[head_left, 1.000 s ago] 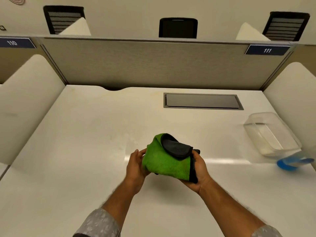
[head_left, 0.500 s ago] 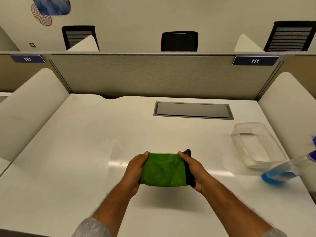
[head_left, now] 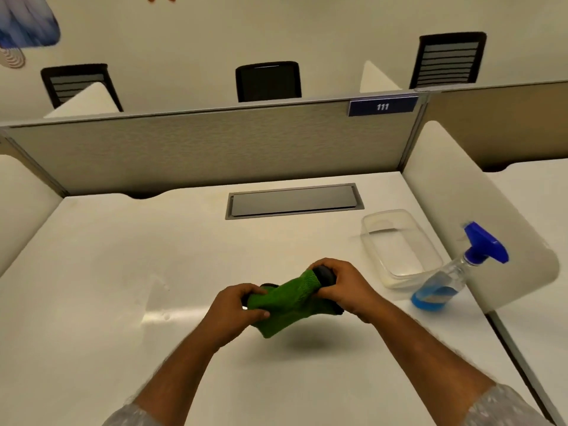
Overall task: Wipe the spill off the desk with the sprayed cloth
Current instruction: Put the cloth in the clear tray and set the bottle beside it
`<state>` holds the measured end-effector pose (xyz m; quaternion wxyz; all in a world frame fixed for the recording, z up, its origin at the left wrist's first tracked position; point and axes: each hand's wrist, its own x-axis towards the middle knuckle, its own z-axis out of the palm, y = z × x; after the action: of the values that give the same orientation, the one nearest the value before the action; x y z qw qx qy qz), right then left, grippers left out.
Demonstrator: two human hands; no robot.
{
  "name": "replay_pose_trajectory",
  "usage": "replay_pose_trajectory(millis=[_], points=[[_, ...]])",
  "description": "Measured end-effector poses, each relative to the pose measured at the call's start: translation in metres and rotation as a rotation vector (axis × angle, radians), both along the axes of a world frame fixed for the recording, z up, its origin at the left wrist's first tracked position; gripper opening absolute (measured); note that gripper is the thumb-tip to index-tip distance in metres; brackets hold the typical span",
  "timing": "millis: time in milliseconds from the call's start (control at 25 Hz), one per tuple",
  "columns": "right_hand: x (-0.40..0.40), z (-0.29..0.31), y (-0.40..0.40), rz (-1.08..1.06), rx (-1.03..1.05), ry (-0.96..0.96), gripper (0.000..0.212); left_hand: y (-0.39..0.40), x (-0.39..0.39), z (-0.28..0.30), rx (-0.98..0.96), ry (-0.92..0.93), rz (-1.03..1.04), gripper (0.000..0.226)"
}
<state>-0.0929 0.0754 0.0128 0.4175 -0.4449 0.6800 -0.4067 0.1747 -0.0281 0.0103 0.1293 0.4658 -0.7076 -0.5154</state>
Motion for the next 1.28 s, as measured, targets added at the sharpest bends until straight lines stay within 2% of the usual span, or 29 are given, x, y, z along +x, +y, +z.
replay_pose_trajectory(millis=[80, 160, 280, 360, 520, 600, 760, 880, 1080, 1200, 1280], points=[[-0.012, 0.001, 0.007, -0.073, 0.006, 0.004, 0.033, -0.007, -0.018, 0.003, -0.101, -0.042, -0.038, 0.021], [-0.025, 0.001, 0.014, -0.169, 0.021, -0.068, 0.032, -0.014, -0.036, 0.002, -0.090, -0.005, -0.052, 0.012], [-0.041, 0.004, 0.017, -0.285, 0.026, -0.247, 0.028, -0.018, -0.064, -0.007, 0.184, 0.173, 0.026, 0.015], [-0.051, 0.004, 0.010, -0.385, 0.025, -0.286, 0.026, -0.018, -0.088, -0.010, 0.374, 0.250, 0.104, 0.019], [-0.078, 0.005, -0.012, -0.694, -0.048, -0.414, 0.030, -0.018, -0.146, -0.014, 0.512, 0.395, 0.161, 0.033], [-0.100, 0.008, -0.019, -0.844, -0.096, -0.469, 0.026, -0.021, -0.173, -0.011, 0.489, 0.434, 0.161, 0.044], [-0.148, 0.004, -0.027, -1.020, -0.202, -0.698, 0.048, -0.039, -0.238, -0.005, 0.368, 0.419, 0.190, 0.051], [-0.171, -0.009, -0.031, -1.129, -0.237, -0.667, 0.056, -0.047, -0.279, -0.009, 0.244, 0.366, 0.196, 0.053], [-0.186, -0.044, -0.041, -1.311, -0.246, -0.565, 0.050, -0.044, -0.322, -0.027, 0.132, 0.251, 0.129, 0.049], [-0.185, -0.063, -0.052, -1.348, -0.213, -0.613, 0.054, -0.040, -0.332, -0.031, 0.119, 0.214, 0.112, 0.059], [-0.182, -0.071, -0.058, -1.314, -0.143, -0.611, 0.065, -0.038, -0.334, -0.034, 0.085, 0.193, 0.106, 0.058]])
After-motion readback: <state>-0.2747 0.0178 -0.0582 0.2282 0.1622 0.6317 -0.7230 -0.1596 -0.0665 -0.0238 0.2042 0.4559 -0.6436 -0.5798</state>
